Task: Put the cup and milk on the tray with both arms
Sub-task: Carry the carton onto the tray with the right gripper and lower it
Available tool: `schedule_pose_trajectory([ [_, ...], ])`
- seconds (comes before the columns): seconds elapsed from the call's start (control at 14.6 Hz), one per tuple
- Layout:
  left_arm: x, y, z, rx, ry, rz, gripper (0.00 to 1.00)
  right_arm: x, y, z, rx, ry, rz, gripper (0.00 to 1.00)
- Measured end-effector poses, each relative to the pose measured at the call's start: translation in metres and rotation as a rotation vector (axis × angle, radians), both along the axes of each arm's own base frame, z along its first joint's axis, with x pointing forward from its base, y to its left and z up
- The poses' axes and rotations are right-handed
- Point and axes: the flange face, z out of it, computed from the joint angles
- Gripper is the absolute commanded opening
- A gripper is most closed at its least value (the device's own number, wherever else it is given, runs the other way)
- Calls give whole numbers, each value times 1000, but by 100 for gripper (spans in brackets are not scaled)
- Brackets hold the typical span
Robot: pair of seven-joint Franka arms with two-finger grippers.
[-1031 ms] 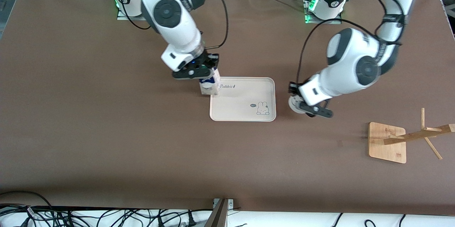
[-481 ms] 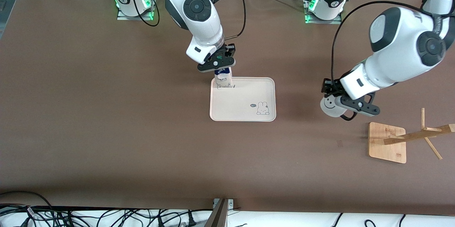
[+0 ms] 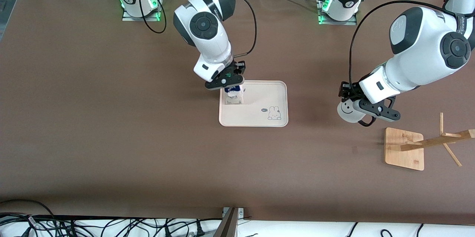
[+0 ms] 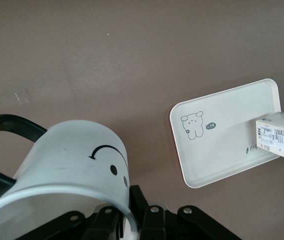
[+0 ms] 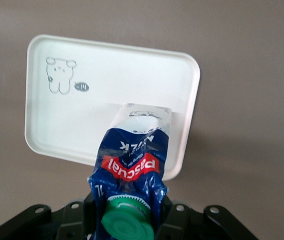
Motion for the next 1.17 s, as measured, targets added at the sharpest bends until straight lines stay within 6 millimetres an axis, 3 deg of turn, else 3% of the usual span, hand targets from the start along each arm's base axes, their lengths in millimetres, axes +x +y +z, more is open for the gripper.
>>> schedule_pose_trajectory([
  [0.27,0,0,0,0,0,0,0,12,0,-8,-1,-3,-4,41],
  [0.69,0,0,0,0,0,0,0,13,-1,-20,-12,9,2,45],
  [0.76,0,0,0,0,0,0,0,13,0,-22,-13,10,2,63],
  [0.82,0,0,0,0,0,0,0,13,0,-23,-15,13,2,100],
  [1.17,0,0,0,0,0,0,0,11,2,-31,-22,21,6,100],
])
